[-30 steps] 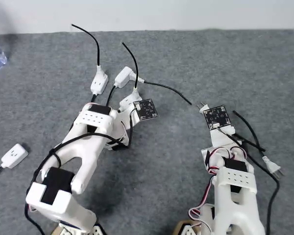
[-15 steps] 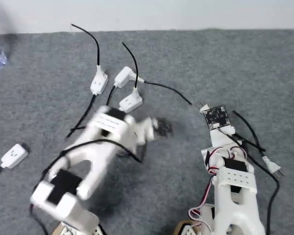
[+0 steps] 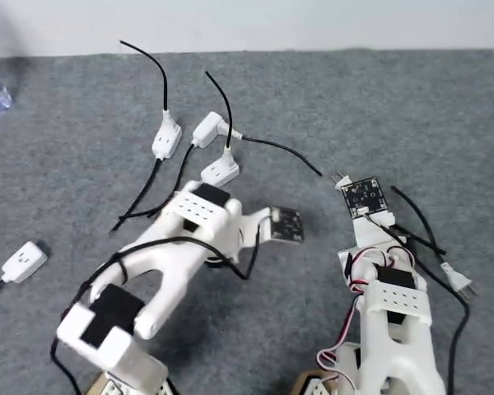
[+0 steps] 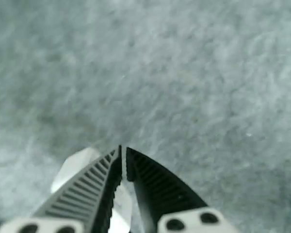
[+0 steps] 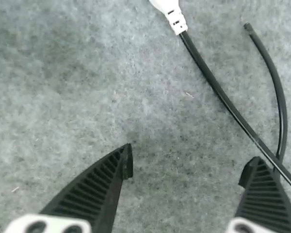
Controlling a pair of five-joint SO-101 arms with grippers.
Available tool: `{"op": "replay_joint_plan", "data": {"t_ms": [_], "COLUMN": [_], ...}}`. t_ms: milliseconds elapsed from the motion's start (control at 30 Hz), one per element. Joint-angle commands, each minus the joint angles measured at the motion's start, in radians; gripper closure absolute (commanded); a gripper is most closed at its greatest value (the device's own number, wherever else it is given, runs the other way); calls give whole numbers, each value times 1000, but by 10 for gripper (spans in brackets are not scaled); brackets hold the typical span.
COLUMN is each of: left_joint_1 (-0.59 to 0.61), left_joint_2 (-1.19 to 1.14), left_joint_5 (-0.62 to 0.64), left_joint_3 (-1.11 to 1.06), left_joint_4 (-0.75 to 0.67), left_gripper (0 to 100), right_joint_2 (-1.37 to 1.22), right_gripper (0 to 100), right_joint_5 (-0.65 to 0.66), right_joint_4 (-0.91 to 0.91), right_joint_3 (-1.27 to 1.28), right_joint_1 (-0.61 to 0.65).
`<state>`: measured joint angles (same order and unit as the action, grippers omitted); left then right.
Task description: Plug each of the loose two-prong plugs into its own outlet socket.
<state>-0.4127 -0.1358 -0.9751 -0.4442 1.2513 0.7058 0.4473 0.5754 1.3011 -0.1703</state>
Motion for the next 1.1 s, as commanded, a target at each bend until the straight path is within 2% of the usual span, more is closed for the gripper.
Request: {"op": "replay_joint_plan", "data": {"t_ms": [0, 233, 633, 733, 833, 1067], "left_joint_1": [95, 198, 190, 209, 233, 238], "left_joint_2": [97, 110, 112, 112, 112, 101], "left_joint_5": [-6, -12, 3, 83, 46, 25], "left_joint_3": [35, -7, 56, 71, 76, 62], "left_joint_4": [12, -40, -9, -20, -25, -51], "left_gripper": [987, 987, 986, 903, 832, 826], "right_joint_2": [15, 13, 13, 13, 13, 13], "right_gripper": [649, 649, 649, 649, 649, 649], "right_joint_5": [12, 12, 12, 12, 12, 12], "right_joint_4": [-8, -8, -8, -7, -7, -7], "right_joint_3": [-29, -29, -29, -29, -29, -29], "right_joint_1": [10, 10, 12, 12, 12, 12]}}
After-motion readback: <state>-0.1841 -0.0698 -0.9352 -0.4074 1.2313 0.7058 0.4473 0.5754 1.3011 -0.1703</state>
